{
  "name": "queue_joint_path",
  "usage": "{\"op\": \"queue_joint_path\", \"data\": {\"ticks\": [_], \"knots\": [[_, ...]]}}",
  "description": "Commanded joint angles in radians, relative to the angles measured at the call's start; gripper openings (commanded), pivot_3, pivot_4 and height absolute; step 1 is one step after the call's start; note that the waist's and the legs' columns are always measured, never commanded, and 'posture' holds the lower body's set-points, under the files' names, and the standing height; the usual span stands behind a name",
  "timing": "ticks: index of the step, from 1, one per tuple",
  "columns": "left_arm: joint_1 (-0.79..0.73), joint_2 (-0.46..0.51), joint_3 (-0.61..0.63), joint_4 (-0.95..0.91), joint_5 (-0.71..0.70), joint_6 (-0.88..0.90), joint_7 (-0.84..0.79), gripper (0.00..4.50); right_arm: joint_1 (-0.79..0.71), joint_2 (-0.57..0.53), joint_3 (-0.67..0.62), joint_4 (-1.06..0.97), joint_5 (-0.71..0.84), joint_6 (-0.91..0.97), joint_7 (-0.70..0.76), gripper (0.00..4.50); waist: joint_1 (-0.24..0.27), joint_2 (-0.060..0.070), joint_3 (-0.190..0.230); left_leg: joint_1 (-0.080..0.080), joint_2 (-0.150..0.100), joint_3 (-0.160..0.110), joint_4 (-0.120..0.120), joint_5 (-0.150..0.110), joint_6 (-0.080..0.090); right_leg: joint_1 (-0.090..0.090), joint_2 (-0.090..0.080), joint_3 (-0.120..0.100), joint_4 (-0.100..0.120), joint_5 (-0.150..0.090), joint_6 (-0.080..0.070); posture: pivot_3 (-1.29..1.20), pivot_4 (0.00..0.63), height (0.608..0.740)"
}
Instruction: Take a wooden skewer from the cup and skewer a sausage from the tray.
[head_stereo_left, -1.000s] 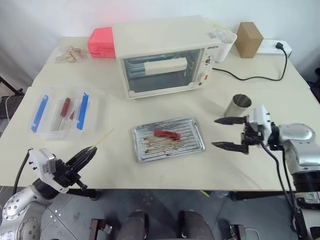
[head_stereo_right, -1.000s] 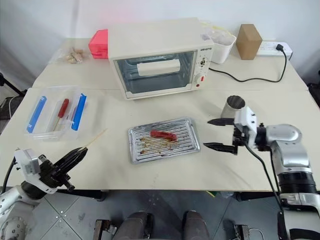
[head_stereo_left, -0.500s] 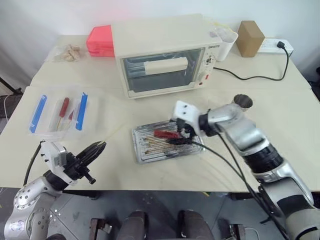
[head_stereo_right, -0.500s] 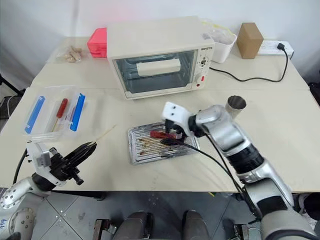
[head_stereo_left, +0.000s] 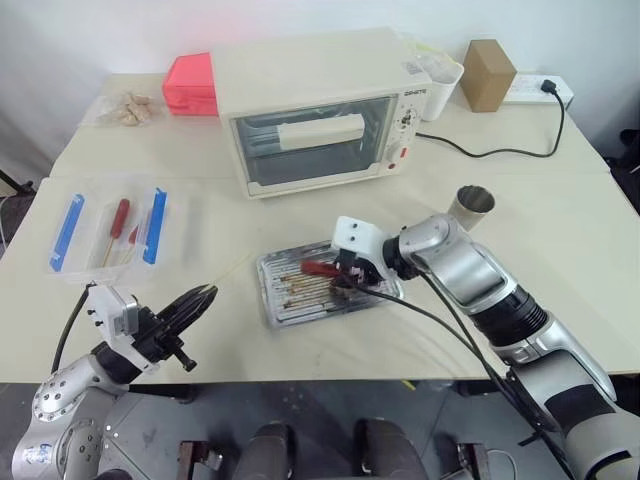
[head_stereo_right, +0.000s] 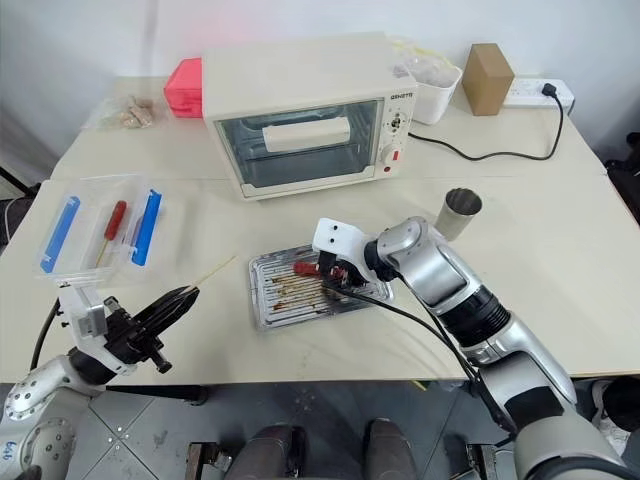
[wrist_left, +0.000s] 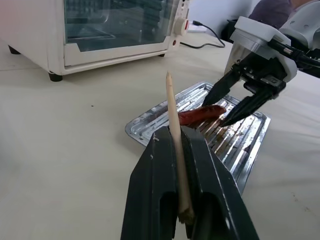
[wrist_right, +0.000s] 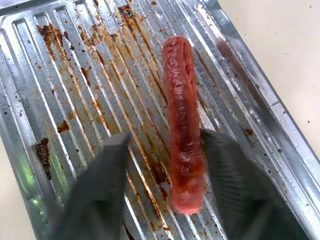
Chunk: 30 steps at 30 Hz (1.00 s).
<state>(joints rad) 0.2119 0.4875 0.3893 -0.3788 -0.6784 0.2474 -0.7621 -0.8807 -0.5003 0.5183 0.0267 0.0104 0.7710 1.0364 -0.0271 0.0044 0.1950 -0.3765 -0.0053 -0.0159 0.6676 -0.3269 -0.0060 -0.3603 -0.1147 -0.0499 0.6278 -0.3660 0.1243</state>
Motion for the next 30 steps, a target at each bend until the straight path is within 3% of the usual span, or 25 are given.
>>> {"op": "queue_joint_path", "data": {"ticks": [1, 2, 8, 17, 30], "knots": [[0.001, 0.003, -0.001, -0.031, 0.001, -0.015, 0.001, 0.00, -0.011, -0.001, -0.002, -0.009, -0.010, -0.022, 0.005, 0.87, 0.000, 0.000, 0.000, 0.000, 0.000, 0.000, 0.000, 0.000, 0.000, 0.000, 0.000, 0.000, 0.000, 0.000, 0.000, 0.00, 0.150, 0.740], [-0.003, 0.005, -0.002, -0.028, 0.001, -0.015, 0.000, 0.00, -0.009, -0.002, -0.007, -0.006, -0.011, -0.026, 0.004, 0.53, 0.000, 0.000, 0.000, 0.000, 0.000, 0.000, 0.000, 0.000, 0.000, 0.000, 0.000, 0.000, 0.000, 0.000, 0.000, 0.00, 0.150, 0.740], [-0.027, 0.025, -0.012, -0.015, -0.003, -0.011, -0.029, 0.00, 0.008, -0.050, -0.080, -0.017, 0.040, -0.135, 0.066, 0.53, 0.001, 0.000, 0.000, 0.000, 0.000, 0.000, 0.000, 0.000, 0.000, 0.000, 0.000, 0.000, 0.000, 0.000, 0.000, 0.00, 0.150, 0.740], [-0.114, 0.158, -0.123, 0.034, -0.023, 0.037, -0.282, 0.00, 0.087, -0.291, -0.277, 0.072, 0.191, -0.645, 0.425, 0.53, 0.001, -0.001, 0.000, 0.000, -0.001, 0.001, 0.000, 0.000, 0.001, 0.002, 0.001, -0.001, -0.002, 0.000, 0.000, 0.00, 0.150, 0.740], [-0.283, 0.129, -0.287, 0.115, 0.017, 0.062, -0.338, 0.00, 0.146, -0.328, -0.319, -0.075, 0.245, -0.565, 0.435, 0.53, 0.003, -0.001, 0.001, 0.002, 0.000, 0.001, 0.000, 0.000, 0.000, 0.002, 0.000, 0.000, -0.001, 0.000, 0.000, 0.00, 0.150, 0.740]]}}
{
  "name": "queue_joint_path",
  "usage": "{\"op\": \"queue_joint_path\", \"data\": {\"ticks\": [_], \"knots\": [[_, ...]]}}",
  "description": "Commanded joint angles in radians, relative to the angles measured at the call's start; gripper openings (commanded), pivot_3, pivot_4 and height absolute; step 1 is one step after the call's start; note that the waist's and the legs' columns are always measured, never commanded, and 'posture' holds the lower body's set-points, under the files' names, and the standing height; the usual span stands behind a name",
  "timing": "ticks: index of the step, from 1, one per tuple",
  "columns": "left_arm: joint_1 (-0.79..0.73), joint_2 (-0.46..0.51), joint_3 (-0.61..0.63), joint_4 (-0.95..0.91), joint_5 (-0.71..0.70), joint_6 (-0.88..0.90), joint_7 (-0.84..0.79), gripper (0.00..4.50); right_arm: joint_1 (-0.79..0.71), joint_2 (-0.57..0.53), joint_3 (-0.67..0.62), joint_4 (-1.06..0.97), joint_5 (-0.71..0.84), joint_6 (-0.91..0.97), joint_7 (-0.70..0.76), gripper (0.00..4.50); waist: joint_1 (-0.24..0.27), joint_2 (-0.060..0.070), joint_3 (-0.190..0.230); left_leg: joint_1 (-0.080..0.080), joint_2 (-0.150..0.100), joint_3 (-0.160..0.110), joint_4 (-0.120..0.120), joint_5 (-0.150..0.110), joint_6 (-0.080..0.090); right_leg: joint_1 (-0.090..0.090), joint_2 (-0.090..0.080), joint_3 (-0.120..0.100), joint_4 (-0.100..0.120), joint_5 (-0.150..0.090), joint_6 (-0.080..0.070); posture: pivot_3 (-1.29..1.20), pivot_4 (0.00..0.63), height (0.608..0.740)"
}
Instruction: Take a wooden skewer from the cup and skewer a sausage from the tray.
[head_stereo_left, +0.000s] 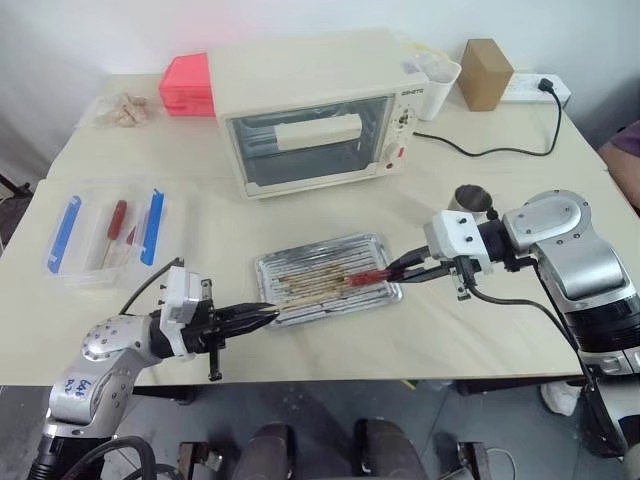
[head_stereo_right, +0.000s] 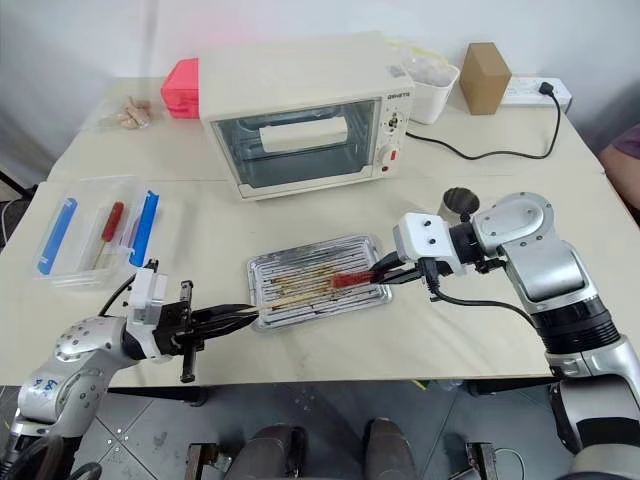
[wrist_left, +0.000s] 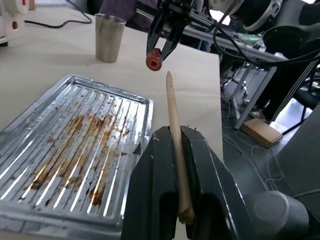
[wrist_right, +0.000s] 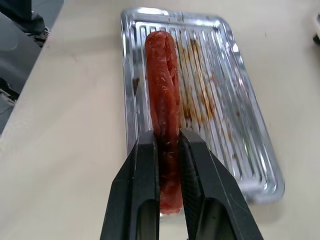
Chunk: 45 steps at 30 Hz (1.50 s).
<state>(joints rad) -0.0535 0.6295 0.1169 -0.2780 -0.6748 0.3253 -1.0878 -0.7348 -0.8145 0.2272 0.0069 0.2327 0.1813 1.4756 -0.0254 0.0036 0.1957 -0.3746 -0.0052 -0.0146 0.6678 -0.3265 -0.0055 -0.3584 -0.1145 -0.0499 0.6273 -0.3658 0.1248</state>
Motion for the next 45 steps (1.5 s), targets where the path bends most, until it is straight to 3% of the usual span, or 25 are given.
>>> {"op": "queue_joint_path", "data": {"ticks": [1, 45], "knots": [[-0.027, -0.017, -0.021, 0.024, 0.018, -0.020, -0.013, 0.00, 0.000, -0.013, -0.028, -0.064, 0.024, 0.033, -0.007, 0.53, 0.003, 0.000, 0.000, 0.000, 0.000, 0.000, 0.000, 0.000, 0.000, 0.000, 0.000, 0.000, 0.000, 0.000, 0.000, 0.00, 0.150, 0.740], [-0.070, -0.047, -0.049, 0.018, 0.028, 0.006, 0.018, 0.00, 0.051, -0.018, -0.005, -0.110, 0.001, 0.084, -0.046, 0.53, 0.003, 0.000, 0.000, 0.000, 0.000, -0.001, 0.001, 0.000, 0.000, 0.001, 0.000, 0.000, 0.000, 0.000, 0.000, 0.00, 0.150, 0.740]]}}
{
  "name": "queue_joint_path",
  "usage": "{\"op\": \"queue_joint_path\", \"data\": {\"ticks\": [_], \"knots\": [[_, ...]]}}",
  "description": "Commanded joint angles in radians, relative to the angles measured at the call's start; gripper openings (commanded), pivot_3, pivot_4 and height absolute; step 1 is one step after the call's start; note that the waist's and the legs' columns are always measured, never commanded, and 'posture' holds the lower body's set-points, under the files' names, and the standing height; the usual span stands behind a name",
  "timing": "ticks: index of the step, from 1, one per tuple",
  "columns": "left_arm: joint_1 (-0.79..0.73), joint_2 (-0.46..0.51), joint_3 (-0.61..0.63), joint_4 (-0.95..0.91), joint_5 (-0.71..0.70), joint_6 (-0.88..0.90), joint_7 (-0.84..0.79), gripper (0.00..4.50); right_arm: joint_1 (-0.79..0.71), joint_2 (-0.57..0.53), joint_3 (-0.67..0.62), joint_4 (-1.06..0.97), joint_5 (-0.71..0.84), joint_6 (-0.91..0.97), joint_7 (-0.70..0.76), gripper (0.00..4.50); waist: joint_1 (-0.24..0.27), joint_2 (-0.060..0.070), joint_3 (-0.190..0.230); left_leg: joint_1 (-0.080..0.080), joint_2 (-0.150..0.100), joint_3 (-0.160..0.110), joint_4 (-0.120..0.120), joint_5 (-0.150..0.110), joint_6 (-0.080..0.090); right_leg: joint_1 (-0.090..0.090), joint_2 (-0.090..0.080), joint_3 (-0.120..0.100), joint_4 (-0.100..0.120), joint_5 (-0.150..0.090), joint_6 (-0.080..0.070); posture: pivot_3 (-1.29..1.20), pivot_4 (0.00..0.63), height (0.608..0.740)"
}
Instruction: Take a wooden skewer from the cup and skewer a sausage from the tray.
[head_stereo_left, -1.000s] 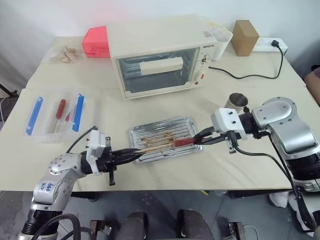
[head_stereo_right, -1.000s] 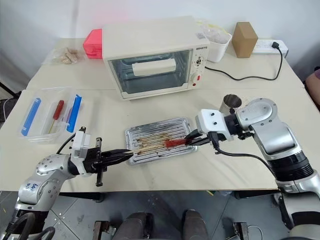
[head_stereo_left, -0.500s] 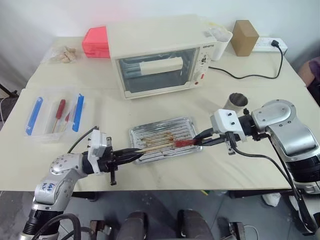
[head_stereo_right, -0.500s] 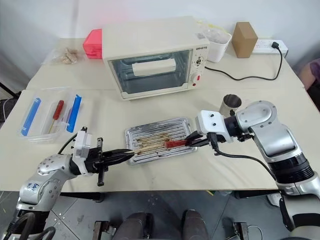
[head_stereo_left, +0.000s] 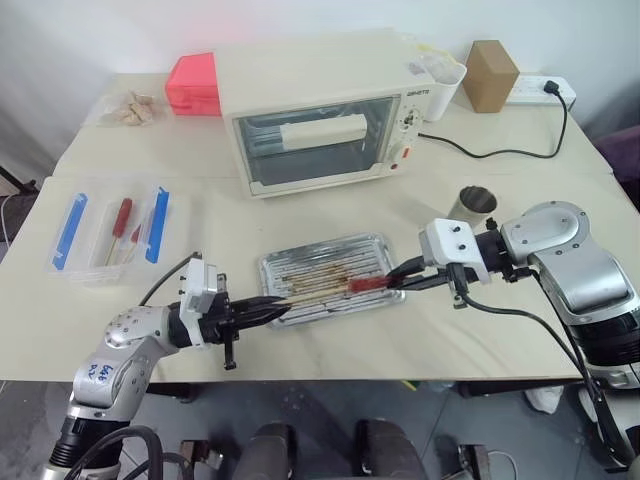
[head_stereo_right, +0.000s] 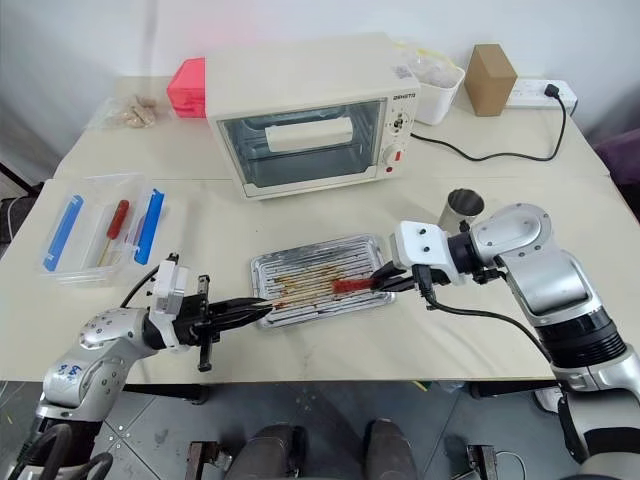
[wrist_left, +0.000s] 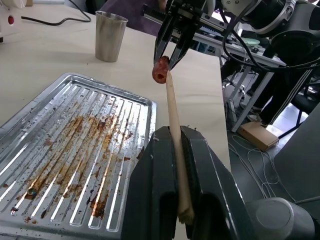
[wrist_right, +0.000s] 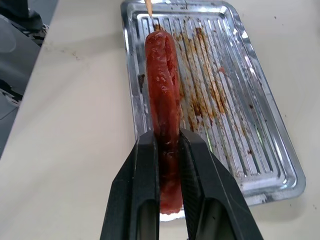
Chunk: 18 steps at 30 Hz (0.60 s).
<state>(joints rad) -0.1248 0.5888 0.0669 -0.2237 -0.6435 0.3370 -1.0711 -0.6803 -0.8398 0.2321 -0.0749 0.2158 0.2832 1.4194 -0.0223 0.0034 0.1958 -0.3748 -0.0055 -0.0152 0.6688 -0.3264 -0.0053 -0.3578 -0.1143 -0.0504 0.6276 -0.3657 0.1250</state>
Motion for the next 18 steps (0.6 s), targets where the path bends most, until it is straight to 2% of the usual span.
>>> {"op": "queue_joint_path", "data": {"ticks": [1, 18], "knots": [[0.002, -0.006, 0.001, -0.036, -0.003, -0.007, 0.002, 0.00, -0.004, 0.009, -0.011, -0.033, 0.021, -0.010, 0.009, 0.53, 0.000, 0.000, 0.000, 0.000, 0.000, 0.000, 0.000, 0.000, 0.000, 0.000, 0.000, 0.000, 0.000, 0.000, 0.000, 0.00, 0.150, 0.740], [0.018, -0.020, -0.009, 0.011, 0.026, -0.045, -0.018, 0.00, 0.012, -0.020, -0.027, -0.052, 0.030, -0.007, 0.030, 0.53, 0.000, 0.000, 0.000, 0.000, 0.000, 0.000, 0.000, 0.000, 0.000, 0.000, 0.000, 0.000, 0.000, 0.000, 0.000, 0.00, 0.150, 0.740]]}}
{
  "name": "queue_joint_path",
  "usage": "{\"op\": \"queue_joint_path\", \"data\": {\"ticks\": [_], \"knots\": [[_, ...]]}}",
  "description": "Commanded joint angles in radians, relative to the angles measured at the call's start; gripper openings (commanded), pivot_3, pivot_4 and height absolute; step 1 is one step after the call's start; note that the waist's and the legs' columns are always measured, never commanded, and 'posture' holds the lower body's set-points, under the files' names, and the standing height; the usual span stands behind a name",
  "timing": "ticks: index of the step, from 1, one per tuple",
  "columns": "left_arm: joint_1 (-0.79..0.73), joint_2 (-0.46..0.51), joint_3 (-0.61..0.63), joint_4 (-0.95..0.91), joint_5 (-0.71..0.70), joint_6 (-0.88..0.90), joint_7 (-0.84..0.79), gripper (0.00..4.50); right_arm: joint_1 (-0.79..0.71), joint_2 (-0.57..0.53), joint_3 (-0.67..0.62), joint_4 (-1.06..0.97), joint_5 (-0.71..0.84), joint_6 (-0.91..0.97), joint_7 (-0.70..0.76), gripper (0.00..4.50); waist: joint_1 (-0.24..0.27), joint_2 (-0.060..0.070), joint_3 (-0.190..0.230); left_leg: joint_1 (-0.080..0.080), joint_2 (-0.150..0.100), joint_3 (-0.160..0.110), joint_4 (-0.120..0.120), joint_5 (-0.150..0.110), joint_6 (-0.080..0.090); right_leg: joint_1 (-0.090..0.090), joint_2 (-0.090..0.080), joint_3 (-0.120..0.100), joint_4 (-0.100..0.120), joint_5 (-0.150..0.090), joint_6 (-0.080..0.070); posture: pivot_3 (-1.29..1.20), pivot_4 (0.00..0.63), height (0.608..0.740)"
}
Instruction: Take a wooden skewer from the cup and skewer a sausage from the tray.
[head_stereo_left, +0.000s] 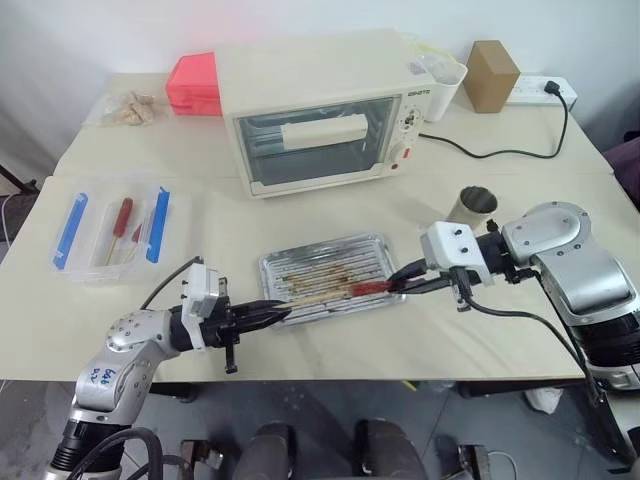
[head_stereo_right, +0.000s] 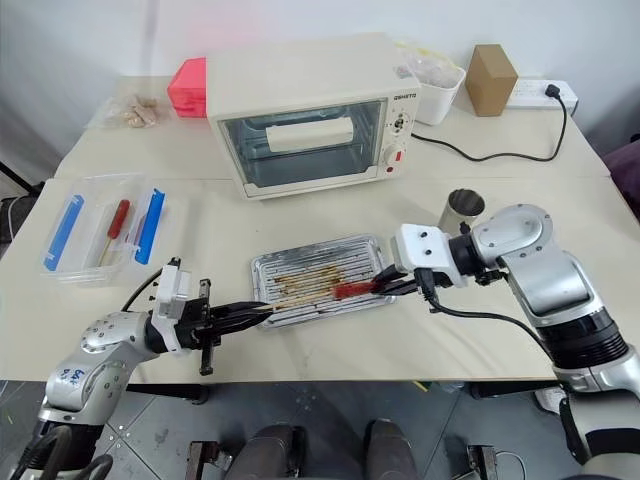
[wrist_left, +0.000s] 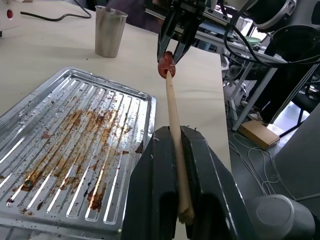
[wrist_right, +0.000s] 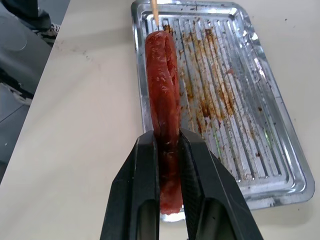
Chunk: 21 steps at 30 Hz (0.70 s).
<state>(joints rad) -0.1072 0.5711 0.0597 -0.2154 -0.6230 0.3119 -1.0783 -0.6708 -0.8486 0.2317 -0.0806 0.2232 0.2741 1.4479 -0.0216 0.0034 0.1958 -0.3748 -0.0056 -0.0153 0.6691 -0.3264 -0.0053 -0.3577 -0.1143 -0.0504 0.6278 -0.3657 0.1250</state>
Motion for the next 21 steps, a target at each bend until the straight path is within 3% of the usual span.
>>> {"op": "queue_joint_path", "data": {"ticks": [1, 21], "knots": [[0.000, -0.004, -0.001, 0.004, 0.007, -0.021, -0.012, 0.00, 0.003, -0.011, -0.026, -0.048, 0.022, 0.001, 0.003, 0.53, 0.000, 0.000, 0.000, 0.000, 0.000, 0.000, 0.000, 0.000, 0.000, 0.000, 0.000, 0.000, 0.000, 0.000, 0.000, 0.00, 0.150, 0.740], [-0.005, -0.017, -0.009, 0.026, 0.015, -0.037, -0.025, 0.00, -0.034, 0.025, 0.002, -0.058, 0.005, 0.031, -0.009, 0.53, 0.000, 0.000, 0.000, 0.000, 0.000, 0.000, 0.000, 0.000, 0.000, 0.000, 0.000, 0.000, 0.000, 0.000, 0.000, 0.00, 0.150, 0.740]]}}
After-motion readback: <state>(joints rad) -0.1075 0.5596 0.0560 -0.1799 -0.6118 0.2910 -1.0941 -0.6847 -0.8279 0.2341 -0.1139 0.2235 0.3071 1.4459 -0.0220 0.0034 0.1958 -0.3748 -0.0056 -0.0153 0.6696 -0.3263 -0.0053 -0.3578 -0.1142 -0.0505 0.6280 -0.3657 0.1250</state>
